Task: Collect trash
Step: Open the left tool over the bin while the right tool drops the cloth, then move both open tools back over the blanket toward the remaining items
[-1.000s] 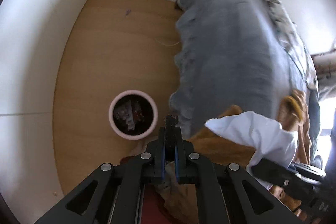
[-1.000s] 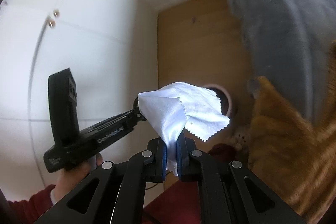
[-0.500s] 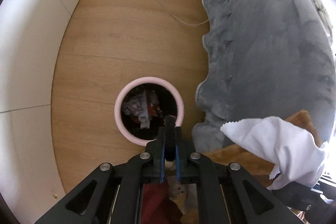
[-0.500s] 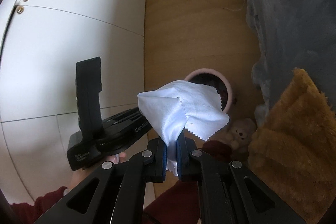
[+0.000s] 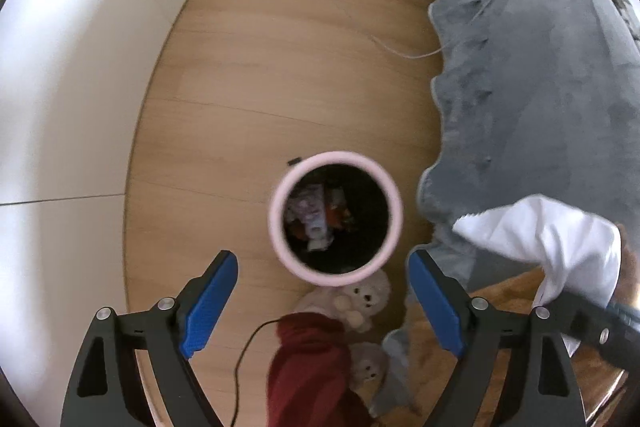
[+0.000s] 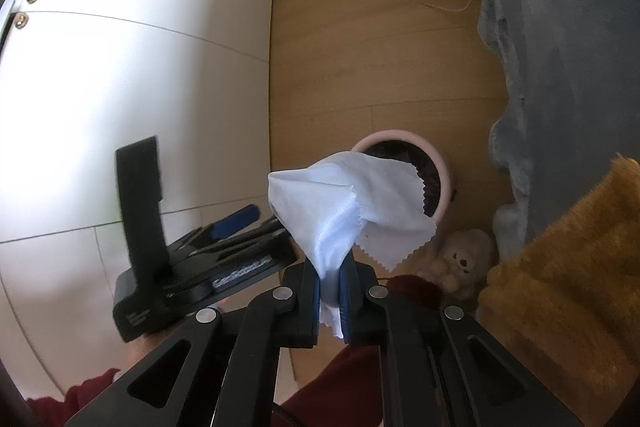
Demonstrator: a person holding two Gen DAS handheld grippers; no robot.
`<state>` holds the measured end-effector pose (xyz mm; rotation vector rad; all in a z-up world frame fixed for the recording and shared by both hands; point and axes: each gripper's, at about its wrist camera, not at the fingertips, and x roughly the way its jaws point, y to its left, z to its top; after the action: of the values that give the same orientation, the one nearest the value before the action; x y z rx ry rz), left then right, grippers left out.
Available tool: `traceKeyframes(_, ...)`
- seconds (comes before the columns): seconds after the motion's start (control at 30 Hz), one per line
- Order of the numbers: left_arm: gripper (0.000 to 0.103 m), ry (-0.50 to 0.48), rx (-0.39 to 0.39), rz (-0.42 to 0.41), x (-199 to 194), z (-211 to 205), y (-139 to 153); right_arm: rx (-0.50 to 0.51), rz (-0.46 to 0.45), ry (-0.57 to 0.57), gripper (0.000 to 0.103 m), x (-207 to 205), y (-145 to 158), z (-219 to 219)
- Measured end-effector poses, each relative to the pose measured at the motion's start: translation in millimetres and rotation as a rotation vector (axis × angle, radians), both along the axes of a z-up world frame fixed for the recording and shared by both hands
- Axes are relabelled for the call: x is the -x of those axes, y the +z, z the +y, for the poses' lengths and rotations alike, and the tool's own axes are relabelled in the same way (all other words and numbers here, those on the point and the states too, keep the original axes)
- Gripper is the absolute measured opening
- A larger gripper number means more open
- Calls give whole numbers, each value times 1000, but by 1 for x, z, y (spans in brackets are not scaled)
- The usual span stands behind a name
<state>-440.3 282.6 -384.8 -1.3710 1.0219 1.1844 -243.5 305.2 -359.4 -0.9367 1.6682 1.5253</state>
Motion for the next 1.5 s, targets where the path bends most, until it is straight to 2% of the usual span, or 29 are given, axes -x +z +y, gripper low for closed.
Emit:
traceKeyframes(0.3, 88, 55, 6, 40, 37, -21, 9, 50, 14, 32, 9, 26, -24, 3)
traceKeyframes(0.33, 88, 66, 8, 35, 40, -24, 11, 58, 17, 34, 12, 29, -27, 4)
traceKeyframes(0.4, 88, 80, 6, 33, 42, -28, 14, 60, 10, 37, 51, 31, -29, 6)
traceKeyframes(0.43, 88, 87, 5, 31, 43, -30, 16, 54, -9, 42, 77, 32, -28, 5)
traceKeyframes(0.47, 88, 91, 7, 27, 44, -31, 16, 33, -33, 43, 81, 32, -25, 5)
traceKeyframes(0.63, 88, 85, 3, 21, 38, -32, 23, 37, -53, 44, 81, 27, -22, 3)
traceKeyframes(0.8, 88, 38, -30, -11, 11, -24, 53, 27, -29, -54, 81, -7, 5, -13)
traceKeyframes(0.93, 88, -79, -80, -71, -42, -10, 92, -24, -17, -200, 81, -55, 47, -34)
traceKeyframes(1.07, 88, -227, -135, -160, -115, 6, 140, -67, -59, -344, 81, -112, 95, -61)
traceKeyframes(1.3, 88, -562, -229, -295, -286, 22, 221, -147, -152, -628, 81, -223, 181, -128)
traceKeyframes(1.5, 88, -929, -294, -384, -446, -19, 280, -202, -253, -928, 82, -315, 233, -211)
